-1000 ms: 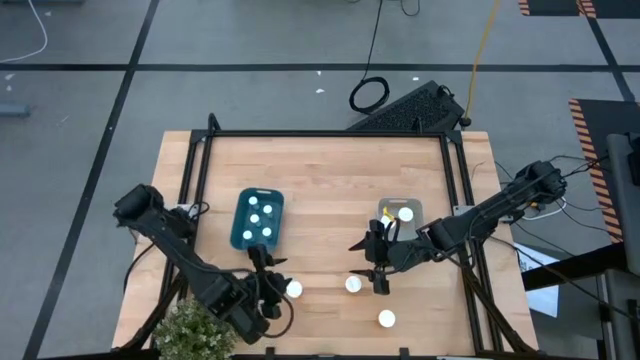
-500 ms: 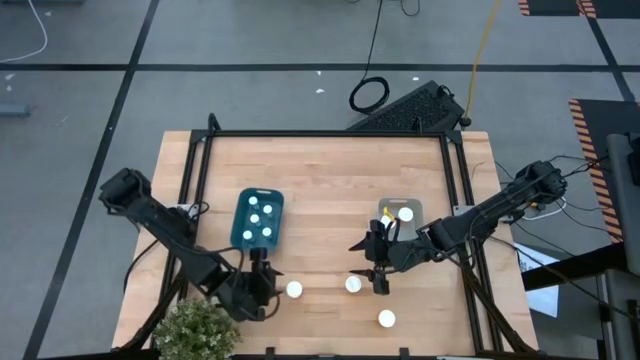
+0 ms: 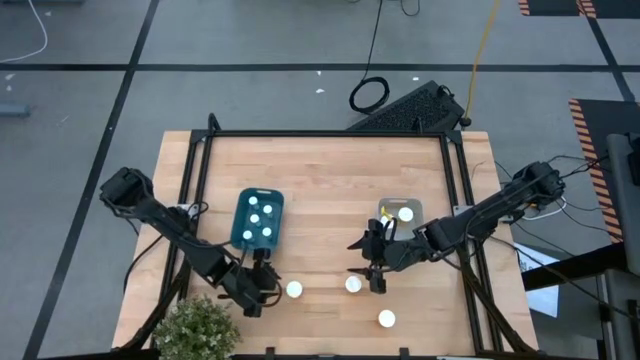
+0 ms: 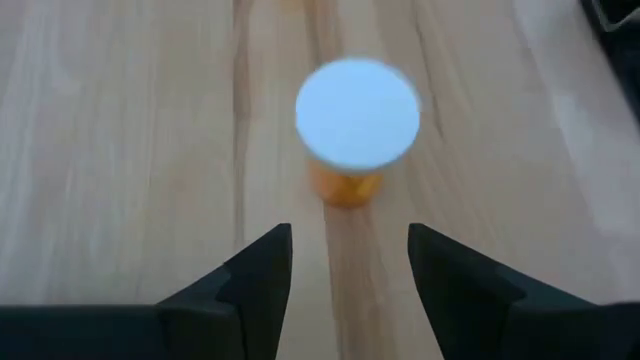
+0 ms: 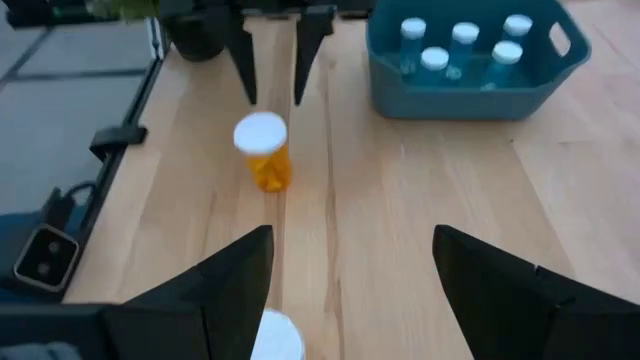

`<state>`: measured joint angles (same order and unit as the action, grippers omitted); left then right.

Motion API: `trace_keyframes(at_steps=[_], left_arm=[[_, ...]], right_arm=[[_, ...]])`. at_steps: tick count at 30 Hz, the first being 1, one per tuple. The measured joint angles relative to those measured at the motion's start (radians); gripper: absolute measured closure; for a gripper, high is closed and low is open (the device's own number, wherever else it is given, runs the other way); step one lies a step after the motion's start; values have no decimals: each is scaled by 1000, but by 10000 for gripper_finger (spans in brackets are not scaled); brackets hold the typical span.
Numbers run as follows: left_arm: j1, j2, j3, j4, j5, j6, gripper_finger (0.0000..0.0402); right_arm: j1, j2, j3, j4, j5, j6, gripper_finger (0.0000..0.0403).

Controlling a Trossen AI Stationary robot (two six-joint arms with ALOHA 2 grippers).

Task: Pick and place medicine bottles into bin by pill shape (circle, oval)
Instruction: Put the orange pill bottle into the gray bin

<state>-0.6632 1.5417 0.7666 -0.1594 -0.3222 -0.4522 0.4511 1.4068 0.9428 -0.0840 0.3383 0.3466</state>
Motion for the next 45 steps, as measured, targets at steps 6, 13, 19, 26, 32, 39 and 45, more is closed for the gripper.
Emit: trace_keyframes(at_steps=[6,13,19,26,32,39,45], left_arm=[[6,0,-57,45,-8,42,199],[28,1,-78,67,4,34,199],[35,1,-78,68,-18,32,199],[24,1,-78,68,-44,48,199],[-16,1,-80,69,-92,60,199],[-31,1,-137,179,-125,57,199],[-24,2,-216,325,-134,53,199]], right_arm=[[-15,42,0,11,0,20,133],[-41,135,15,115,-49,104,133],[-44,293,262,-28,-57,69,133],[-62,535,546,-140,-174,-10,110],[-75,646,688,-193,-213,-26,67],[-95,719,760,-200,-255,-11,58],[-106,750,764,-194,-265,-25,61]])
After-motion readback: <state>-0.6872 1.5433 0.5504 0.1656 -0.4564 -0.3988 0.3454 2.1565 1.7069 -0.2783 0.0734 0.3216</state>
